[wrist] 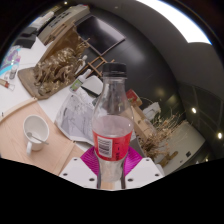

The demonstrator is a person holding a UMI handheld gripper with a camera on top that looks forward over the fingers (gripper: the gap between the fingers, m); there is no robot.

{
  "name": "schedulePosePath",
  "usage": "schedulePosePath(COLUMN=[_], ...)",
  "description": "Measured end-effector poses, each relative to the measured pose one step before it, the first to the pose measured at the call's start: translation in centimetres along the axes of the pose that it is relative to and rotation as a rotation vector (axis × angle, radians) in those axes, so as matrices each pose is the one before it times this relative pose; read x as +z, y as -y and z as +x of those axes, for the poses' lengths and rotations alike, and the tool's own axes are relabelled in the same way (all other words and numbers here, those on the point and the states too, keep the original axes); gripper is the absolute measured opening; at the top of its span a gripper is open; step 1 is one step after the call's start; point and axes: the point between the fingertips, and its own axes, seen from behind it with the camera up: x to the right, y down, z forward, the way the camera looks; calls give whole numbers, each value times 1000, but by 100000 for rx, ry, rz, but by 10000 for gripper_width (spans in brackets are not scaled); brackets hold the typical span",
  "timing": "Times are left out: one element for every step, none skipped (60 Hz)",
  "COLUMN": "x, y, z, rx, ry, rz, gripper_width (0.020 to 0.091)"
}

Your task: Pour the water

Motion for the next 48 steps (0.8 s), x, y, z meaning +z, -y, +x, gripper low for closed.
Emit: schedulePosePath(x=[-266,60,57,69,10,99,106,113,-18,147,106,148,177,179,175,183,189,19,397,235,264,260,255,244,251,224,167,203,218,215,191,163,167,149,142,96,109,106,97,108,77,-49,100,-30,-85,-23,-43,-31], y=[-98,-207,-193,-247,-356,-369,-332,-271,-311,-247,-315,-268,-312,-323,-330,-328,-266,-285,-351,-340,-285,-287,-275,-295,-330,-288,-234,-344,-262,-283,-275,-278,-277,-242,-263,-335,-291,-278,-272,-300,-332,183,212,-206,130,89,-91,56], z=[-128,-223,-64,-100,-112,-164,-101,-65,-273,-121,-7,-95,-86,-90,-113,-97,-41,-284,-86,-103,-36,-54,1,-3,-17,27,26,-141,51,60,61,42,215,10,18,12,-7,-9,46,45,13,-13,213,17,-2,-43,19,34], rx=[4237,4285,4375,4400,4205,3950,3601,3471,3225,2880,2663,2528,2485,2409,2291,2223,2092,2166,1539,1614,1598,1551,1401,1162,985,925,1054,773,610,435,374,399,451,309,332,543,571,560,537,459,519,662,444,360,519,304,240,236], ry=[1091,1741,1268,1411,1468,1455,1329,1219,802,1219,1270,1147,1033,990,1049,1002,807,461,937,842,835,681,521,418,412,403,326,118,184,85,48,39,238,78,117,164,197,88,-14,-54,53,227,112,-268,-25,67,-124,-39], rz=[-530,-456,-255,-452,-631,-726,-544,-237,45,71,-12,-18,35,55,27,25,89,-102,83,17,-16,144,113,3,5,18,32,79,-1,-65,-100,-52,-63,-38,-78,-147,-209,-179,-189,-215,-257,1406,1458,-37,431,751,-69,414], gripper_width=[264,264,265,264,264,263,263,263,265,266,266,266,267,266,266,267,266,266,266,266,266,266,266,266,265,265,270,270,270,270,270,270,270,270,270,271,270,279,291,291,293,300,303,311,329,342,359,376])
